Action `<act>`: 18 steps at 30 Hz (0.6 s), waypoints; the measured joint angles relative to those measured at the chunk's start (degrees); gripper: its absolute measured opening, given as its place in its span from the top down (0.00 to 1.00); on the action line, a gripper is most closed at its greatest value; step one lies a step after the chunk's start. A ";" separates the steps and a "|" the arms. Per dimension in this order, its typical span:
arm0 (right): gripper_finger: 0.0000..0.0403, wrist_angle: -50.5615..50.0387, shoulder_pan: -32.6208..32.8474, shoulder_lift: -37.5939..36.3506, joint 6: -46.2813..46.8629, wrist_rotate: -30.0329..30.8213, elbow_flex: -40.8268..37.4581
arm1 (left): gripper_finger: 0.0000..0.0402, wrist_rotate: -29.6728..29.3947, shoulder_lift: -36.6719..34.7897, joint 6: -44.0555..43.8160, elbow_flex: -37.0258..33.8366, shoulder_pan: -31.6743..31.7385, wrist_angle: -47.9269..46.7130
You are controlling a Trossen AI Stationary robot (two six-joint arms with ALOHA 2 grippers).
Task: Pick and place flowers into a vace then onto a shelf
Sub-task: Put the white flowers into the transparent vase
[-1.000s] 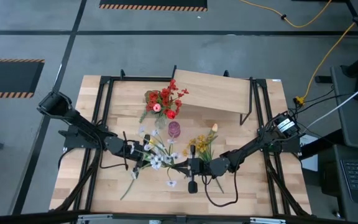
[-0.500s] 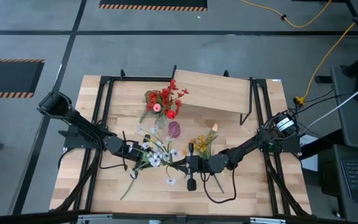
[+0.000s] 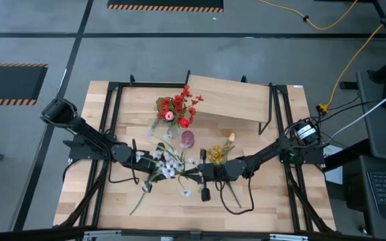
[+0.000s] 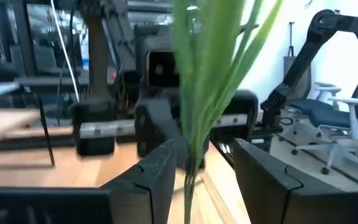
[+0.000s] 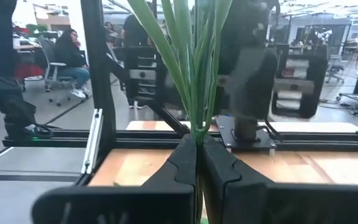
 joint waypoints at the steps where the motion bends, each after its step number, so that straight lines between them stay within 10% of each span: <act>1: 0.99 0.14 -0.34 0.00 0.00 -0.65 0.00 | 0.62 0.01 0.00 0.87 0.39 0.01 -0.05; 18: 0.99 -0.33 -4.09 0.00 -0.41 -8.04 2.05 | 0.67 0.00 0.00 1.62 2.25 2.74 -0.53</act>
